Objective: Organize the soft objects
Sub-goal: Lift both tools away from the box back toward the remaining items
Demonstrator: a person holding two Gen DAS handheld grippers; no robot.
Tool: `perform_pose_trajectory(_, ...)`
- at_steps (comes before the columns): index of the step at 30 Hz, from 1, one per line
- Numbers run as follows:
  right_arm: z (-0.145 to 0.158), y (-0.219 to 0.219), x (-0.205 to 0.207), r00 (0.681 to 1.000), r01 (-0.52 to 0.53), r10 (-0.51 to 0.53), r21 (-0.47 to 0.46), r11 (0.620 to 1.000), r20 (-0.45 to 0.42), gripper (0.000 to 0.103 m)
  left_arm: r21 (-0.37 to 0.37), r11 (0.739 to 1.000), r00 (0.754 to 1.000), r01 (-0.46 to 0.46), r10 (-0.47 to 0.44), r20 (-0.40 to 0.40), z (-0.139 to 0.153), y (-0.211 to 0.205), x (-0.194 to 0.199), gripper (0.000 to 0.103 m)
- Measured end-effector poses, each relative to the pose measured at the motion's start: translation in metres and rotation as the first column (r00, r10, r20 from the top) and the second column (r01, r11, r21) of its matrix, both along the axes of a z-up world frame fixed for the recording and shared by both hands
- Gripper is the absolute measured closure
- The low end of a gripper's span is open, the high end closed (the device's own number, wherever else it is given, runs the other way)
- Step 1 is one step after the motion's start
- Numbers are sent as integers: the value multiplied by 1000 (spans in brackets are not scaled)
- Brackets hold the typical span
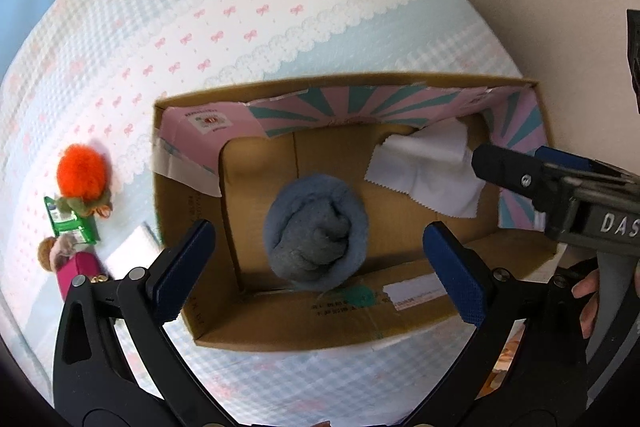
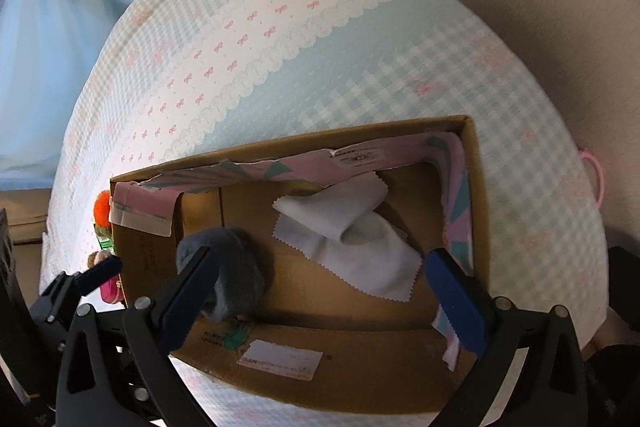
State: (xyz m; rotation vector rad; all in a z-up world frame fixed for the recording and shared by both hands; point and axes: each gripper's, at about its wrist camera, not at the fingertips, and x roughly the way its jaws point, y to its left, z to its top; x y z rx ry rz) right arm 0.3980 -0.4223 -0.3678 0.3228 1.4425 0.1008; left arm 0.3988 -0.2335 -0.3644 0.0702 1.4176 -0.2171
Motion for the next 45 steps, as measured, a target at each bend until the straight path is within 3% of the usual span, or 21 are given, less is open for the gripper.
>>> perform_pose_trajectory(5,33,3,-9,998,15,-14,-19,1000,54,0,-23,1000,997,4,-2,75,37,7,-11,0)
perform_pose_trajectory(13,117,20,-45,976,35,-15,-88,996,217,0,-60,998,976,0,13,215,106,35,-46,0)
perform_pose_trajectory(25,225,95,-145,886,21,80,-210,977,457,0,-128,992,909,-14,66,412,204,125,-143,0)
perform_pose_trajectory(32,246,144,-207,848,63,60,-212,975,527,0,-125,992,865,1,62,498,234,188,-202,0)
perform_pose_trajectory(40,264,197,-279,767,140,51,-243,960,640,0,-101,995,801,9,53,597,262,264,-266,0)
perform_pose_trajectory(45,260,221,-309,747,171,22,-224,960,665,0,-78,997,773,30,26,634,267,306,-299,0)
